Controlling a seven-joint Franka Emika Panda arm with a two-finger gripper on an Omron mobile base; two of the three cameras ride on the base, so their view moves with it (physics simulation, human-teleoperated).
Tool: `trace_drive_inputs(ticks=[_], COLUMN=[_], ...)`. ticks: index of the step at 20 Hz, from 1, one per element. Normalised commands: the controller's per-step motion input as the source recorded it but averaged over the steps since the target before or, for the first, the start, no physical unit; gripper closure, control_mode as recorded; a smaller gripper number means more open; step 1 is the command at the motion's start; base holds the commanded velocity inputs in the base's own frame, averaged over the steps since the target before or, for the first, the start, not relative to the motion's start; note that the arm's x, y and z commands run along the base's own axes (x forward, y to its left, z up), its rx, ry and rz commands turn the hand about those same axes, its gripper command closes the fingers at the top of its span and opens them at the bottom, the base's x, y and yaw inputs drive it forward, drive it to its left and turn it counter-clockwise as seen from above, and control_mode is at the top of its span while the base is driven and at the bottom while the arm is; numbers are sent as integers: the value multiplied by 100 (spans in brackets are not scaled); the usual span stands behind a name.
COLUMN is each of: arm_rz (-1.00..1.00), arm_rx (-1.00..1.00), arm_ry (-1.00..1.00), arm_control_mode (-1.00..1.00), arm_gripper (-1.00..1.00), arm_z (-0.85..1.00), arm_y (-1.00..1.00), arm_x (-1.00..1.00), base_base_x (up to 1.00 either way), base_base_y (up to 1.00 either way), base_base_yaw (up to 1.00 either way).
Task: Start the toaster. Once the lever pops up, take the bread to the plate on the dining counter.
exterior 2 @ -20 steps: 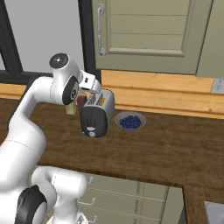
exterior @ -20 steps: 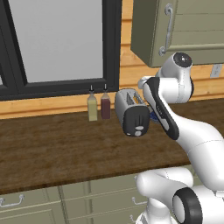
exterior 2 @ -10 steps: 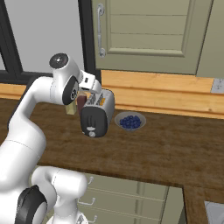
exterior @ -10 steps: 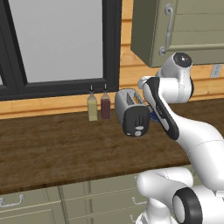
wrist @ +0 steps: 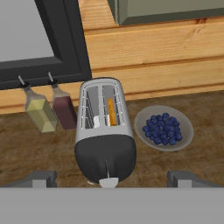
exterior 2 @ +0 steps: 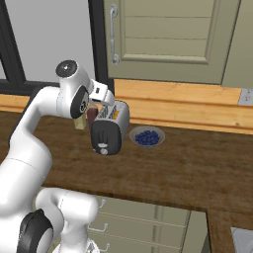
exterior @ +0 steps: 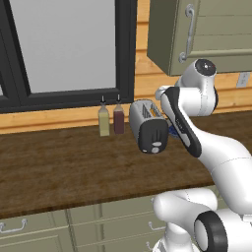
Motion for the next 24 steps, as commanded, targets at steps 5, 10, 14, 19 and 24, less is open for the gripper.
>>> trace_drive_inputs(ticks=[5,10,14,19,24], arm_rz=[0,0,0,0,0], arm_rx=[0,0,0,0,0], arm_ry=[0,0,0,0,0], arm_control_mode=[-100,-100,-100,-100,-100], arm_gripper=[-100,-100,-100,-100,-100], arm_z=[0,0,0,0,0], arm_y=[0,0,0,0,0], arm_x=[0,0,0,0,0], base_base_x=[0,0,0,0,0], base_base_y=[0,0,0,0,0], base_base_yaw=[0,0,0,0,0])
